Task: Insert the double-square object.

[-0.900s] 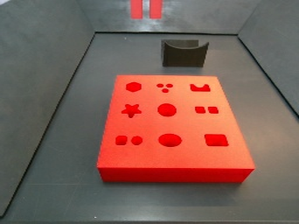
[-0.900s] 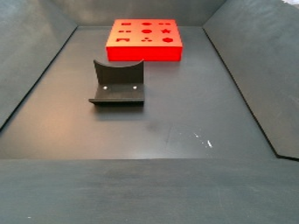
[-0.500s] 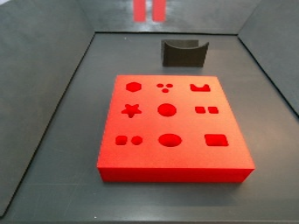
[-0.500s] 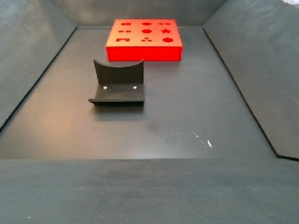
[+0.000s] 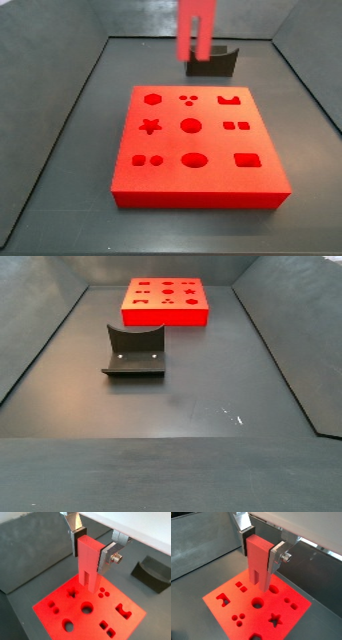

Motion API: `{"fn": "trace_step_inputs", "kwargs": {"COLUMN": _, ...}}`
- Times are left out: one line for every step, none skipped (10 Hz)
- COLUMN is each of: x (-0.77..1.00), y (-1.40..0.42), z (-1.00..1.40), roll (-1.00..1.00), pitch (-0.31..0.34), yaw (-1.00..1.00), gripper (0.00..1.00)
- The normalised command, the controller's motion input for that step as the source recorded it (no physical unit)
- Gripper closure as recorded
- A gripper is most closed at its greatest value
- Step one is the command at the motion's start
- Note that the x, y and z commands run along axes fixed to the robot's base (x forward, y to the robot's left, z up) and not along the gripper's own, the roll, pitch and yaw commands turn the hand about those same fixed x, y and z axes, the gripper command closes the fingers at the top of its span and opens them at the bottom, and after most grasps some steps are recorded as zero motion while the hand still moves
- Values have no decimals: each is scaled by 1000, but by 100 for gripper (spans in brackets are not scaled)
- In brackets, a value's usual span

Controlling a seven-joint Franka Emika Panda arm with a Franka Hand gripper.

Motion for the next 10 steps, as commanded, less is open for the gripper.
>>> {"fn": "trace_step_inputs", "kwargs": {"x": 1000, "y": -97, "z": -369, "roll": 17, "pitch": -41, "yaw": 0, "gripper": 100}}
{"fn": "trace_step_inputs", "kwargs": {"x": 994, "y": -180, "z": -449, "roll": 209, "pitch": 0, "yaw": 0, "gripper": 100}}
{"fn": "trace_step_inputs", "kwargs": {"x": 991, "y": -169, "z": -414, "roll": 281, "pitch": 0, "yaw": 0, "gripper": 100}}
{"fn": "trace_step_inputs", "kwargs": {"x": 986, "y": -171, "z": -394, "roll": 340, "pitch": 4, "yaw": 0, "gripper": 100}}
{"fn": "trace_step_inputs", "kwargs": {"x": 983, "y": -183, "z": -394, "roll": 351, "pitch": 19, "yaw": 0, "gripper": 100}}
{"fn": "trace_step_inputs", "kwargs": {"x": 1000, "y": -91, "z": -397, "roll": 231, "pitch": 27, "yaw": 0, "gripper": 100}}
{"fn": "trace_step_inputs", "kwargs": {"x": 1000, "y": -126, "z": -317, "roll": 180, "pitch": 0, "yaw": 0, "gripper": 100}}
{"fn": "trace_step_inputs", "kwargs": {"x": 1000, "y": -137, "z": -203, "roll": 159, "pitch": -11, "yaw": -3, "gripper": 100}}
{"fn": "trace_step_inputs", "kwargs": {"x": 1000, "y": -183, "z": -180, "roll": 187, "pitch": 0, "yaw": 0, "gripper": 100}}
{"fn": "trace_step_inputs", "kwargs": {"x": 877, "y": -277, "z": 0, "roll": 300, "pitch": 139, "yaw": 0, "gripper": 100}}
